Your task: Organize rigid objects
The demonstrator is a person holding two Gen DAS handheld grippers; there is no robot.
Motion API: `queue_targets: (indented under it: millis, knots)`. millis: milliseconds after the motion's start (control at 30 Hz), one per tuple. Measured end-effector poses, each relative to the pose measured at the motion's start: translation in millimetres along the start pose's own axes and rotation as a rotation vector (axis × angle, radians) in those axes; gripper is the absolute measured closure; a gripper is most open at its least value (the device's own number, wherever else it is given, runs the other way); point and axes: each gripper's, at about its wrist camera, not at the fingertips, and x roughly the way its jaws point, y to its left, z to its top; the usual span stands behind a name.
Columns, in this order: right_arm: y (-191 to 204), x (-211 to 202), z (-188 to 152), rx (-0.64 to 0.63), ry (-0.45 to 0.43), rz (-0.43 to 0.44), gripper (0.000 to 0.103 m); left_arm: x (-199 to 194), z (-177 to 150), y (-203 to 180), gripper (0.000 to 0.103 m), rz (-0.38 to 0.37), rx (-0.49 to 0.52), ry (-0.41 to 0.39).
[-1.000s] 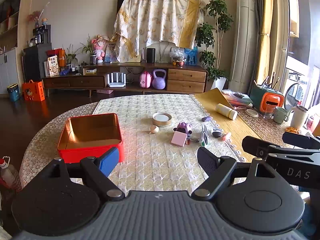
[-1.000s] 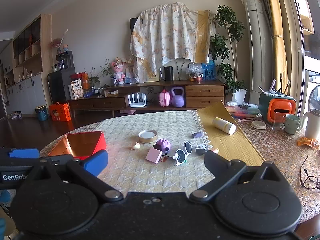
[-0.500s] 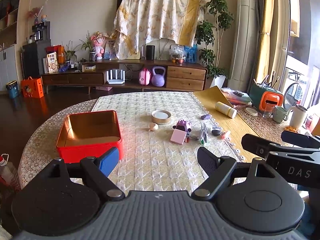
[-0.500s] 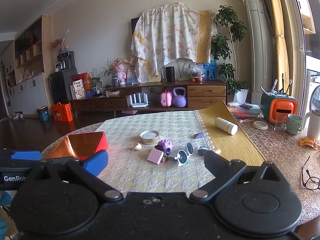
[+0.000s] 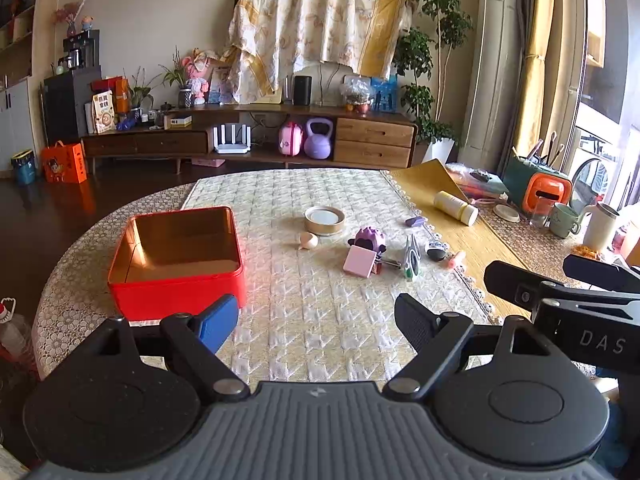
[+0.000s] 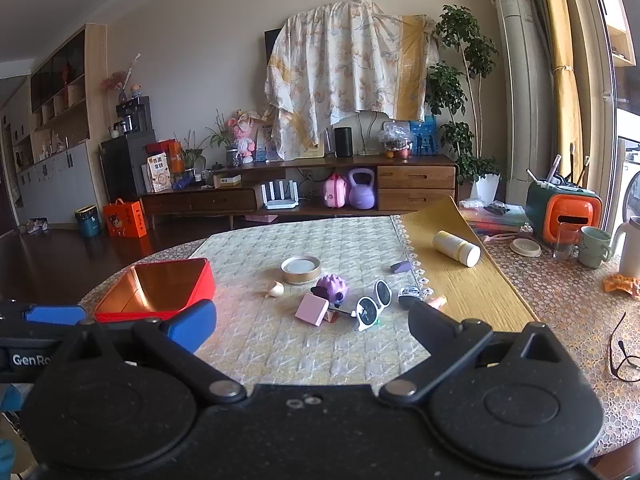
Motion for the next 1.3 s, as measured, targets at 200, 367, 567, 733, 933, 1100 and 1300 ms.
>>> queue_targets:
  millis: [200,367,567,733,933,1100,1300]
  knots:
    - [-5,11,0,0.003,0.012,0.000,0.001,13,3,-2,0.018,0.004,0.016,0.016]
    - [-14,26,0,0.013,0.026,0.008,0.001,29,6,-1,0.018,-0.013,0.004,0.042]
    - [-23,49,-2,0.019,0.074,0.023,0.001,58,9,0,0.018,-0.027,-0.017,0.110]
    - [-34,73,2,0.019,0.112,0.038,0.001,91,10,-4,0.018,-0.014,-0.013,0.180]
    - [-72,115,17,-0.001,0.155,-0.022,0.001,129,20,-14,0.018,-0.029,0.036,0.167]
    - [-110,157,24,-0.020,0.197,-0.112,0.002,168,31,-20,0.018,-0.056,0.085,0.142]
    - [-151,211,18,0.080,0.295,-0.177,0.010,221,40,-33,0.018,-0.084,0.106,0.153]
